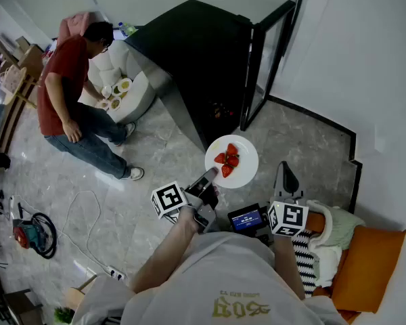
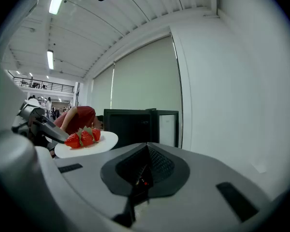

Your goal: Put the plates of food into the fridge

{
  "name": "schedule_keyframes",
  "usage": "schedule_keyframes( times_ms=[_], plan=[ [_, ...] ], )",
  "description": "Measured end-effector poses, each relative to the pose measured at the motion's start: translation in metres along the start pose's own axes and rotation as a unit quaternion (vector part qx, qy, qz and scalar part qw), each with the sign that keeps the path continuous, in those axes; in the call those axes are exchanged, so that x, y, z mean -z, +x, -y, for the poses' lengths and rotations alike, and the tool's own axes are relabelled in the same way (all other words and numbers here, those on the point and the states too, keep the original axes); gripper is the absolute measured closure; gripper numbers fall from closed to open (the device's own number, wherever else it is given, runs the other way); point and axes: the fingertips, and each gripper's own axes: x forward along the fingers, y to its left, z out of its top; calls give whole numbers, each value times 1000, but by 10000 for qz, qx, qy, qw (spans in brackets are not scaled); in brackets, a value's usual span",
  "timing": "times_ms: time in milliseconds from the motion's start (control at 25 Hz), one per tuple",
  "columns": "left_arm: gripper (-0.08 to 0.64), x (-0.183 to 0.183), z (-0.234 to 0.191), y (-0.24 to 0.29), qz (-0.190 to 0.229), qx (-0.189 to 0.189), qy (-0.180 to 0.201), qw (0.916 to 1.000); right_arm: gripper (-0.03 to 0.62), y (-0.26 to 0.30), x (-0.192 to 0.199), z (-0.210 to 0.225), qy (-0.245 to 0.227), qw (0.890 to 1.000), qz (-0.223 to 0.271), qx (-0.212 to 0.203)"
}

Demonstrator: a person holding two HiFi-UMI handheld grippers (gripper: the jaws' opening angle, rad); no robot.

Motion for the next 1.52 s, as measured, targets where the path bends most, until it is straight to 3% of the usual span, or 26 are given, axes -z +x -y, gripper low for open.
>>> schedule_keyframes(
  times_ms=[280,640,960,1160,1520],
  plan=[
    [545,1,1,0,0,0,-63,10000,583,0,-4,-5,-179,9998,40,-81],
    [545,2,6,-1,21,8,-86,10000,583,-3,-6,-3,-22,10000,24,-58],
    [545,22,4,-2,138,-54,-196,9997,583,-21,2,11,8,9999,0,-106],
    [545,50,-1,21,242,-97,-153,9995,583,-27,19,48,115,9998,26,-176],
    [545,56,2,17,450,-215,-343,9982,583,-28,17,53,135,9994,-7,-326]
  ],
)
